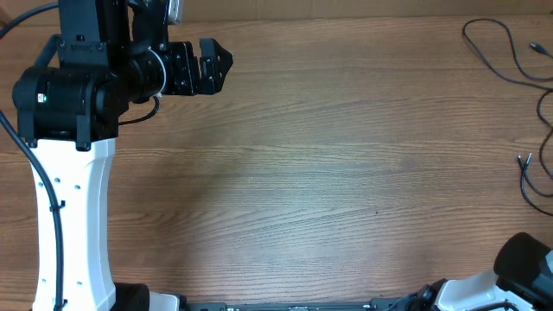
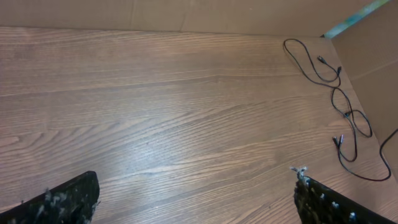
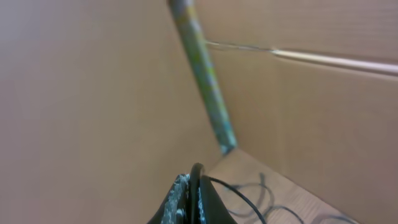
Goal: Untangle cables
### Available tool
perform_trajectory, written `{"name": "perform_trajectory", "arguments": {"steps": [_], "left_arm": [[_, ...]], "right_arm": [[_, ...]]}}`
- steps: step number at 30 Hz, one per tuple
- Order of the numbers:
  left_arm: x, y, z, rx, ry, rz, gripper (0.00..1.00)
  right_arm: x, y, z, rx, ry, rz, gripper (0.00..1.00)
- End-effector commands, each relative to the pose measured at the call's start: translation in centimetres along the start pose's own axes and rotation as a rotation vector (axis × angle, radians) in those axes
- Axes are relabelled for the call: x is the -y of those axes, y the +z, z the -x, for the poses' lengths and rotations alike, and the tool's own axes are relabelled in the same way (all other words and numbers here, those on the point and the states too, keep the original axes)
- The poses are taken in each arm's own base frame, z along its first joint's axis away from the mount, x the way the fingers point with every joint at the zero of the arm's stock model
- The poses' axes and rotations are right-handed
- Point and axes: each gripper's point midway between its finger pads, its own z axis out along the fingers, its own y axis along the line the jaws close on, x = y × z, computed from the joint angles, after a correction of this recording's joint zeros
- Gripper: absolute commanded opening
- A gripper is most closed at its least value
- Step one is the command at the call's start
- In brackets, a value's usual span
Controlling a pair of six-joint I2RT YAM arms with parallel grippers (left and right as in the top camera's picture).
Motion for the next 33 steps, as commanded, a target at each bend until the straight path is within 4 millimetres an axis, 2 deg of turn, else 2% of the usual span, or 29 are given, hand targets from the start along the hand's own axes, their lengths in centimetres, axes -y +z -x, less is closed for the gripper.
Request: {"name": "perform_trajectory", "arguments": {"steps": [1, 5, 8, 9, 10, 11, 17, 20, 24, 26, 29, 30, 33], "left_arm": [[0.2, 0.0, -0.4, -0.015, 0.026, 0.0, 0.99], [0.1, 0.0, -0.7, -0.027, 0.02, 0.002, 0.99], [0.1, 0.0, -0.7, -0.028, 0.02, 0.002, 0.97], [0.1, 0.0, -0.7, -0.03, 0.019, 0.002, 0.96], [0.1, 0.0, -0.9, -0.037, 0.017, 0.004, 0.95], [0.1, 0.0, -1.1, -0.043, 0.014, 0.005, 0.95], [-0.1, 0.0, -1.8, -0.072, 0.01, 0.01, 0.94], [0.0, 0.0, -1.8, -0.073, 0.01, 0.009, 0.94], [0.2, 0.0, -1.8, -0.071, 0.016, 0.004, 0.94], [0.4, 0.1, -1.9, -0.074, 0.022, 0.004, 0.94], [0.4, 0.3, -2.0, -0.075, 0.035, 0.025, 0.94], [0.4, 0.3, -2.0, -0.075, 0.039, 0.036, 0.94], [0.6, 0.5, -2.1, -0.077, 0.057, 0.048, 0.94]], "right_arm": [[-2.4, -0.5, 1.2, 0.055, 0.007, 0.056, 0.04], [-2.1, 2.4, -0.3, 0.017, 0.005, 0.04, 0.04], [-0.9, 6.0, -2.6, -0.041, -0.04, 0.006, 0.04], [-0.1, 7.3, -3.4, -0.057, -0.067, -0.023, 0.04], [1.7, 9.1, -4.4, -0.077, -0.106, -0.09, 0.04], [2.6, 9.9, -4.9, -0.087, -0.132, -0.121, 0.04], [8.9, 13.4, -6.4, -0.122, -0.165, -0.279, 0.04], [12.3, 14.8, -8.3, -0.183, -0.149, -0.323, 0.04], [16.6, 16.5, -12.2, -0.293, -0.096, -0.378, 0.04], [18.8, 16.9, -14.9, -0.364, -0.085, -0.415, 0.04], [22.1, 17.3, -19.9, -0.476, -0.052, -0.469, 0.04], [22.8, 17.4, -21.8, -0.514, -0.037, -0.473, 0.04], [23.2, 17.7, -27.3, -0.634, -0.001, -0.422, 0.04]]}}
